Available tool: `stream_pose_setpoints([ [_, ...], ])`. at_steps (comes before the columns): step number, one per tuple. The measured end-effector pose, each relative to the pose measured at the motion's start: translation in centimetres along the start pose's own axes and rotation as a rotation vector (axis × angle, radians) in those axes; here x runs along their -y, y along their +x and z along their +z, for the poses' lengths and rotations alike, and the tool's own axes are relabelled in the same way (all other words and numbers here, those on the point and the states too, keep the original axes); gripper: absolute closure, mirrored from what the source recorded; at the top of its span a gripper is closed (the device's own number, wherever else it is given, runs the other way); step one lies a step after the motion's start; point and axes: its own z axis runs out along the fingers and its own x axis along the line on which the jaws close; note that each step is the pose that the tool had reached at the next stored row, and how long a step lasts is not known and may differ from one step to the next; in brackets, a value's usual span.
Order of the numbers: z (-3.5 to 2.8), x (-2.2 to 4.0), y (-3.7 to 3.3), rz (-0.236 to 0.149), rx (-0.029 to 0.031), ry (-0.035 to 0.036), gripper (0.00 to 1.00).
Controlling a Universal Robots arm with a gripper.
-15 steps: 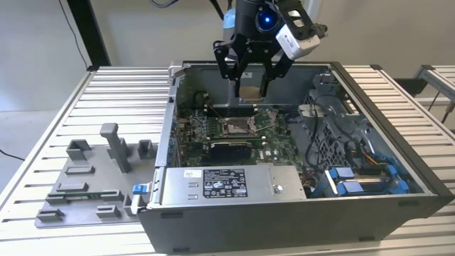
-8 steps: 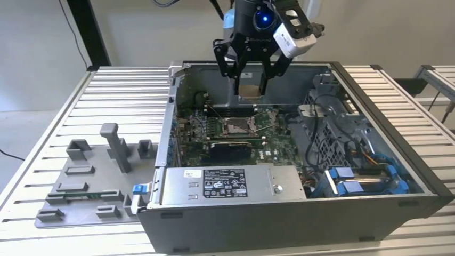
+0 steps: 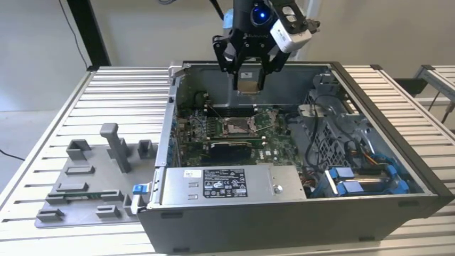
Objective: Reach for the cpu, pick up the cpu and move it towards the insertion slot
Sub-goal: 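Pick up the cpu and move it towards the insertion slot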
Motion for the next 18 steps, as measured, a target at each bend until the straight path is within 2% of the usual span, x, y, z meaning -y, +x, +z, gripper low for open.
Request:
stream_pose_setpoints([
  [11,0.26,-3.45,0.02,0.0,0.0,-0.0002,1.0],
  [18,0.4,-4.87,-0.03,-0.01,-0.0005,-0.0001,1.0],
])
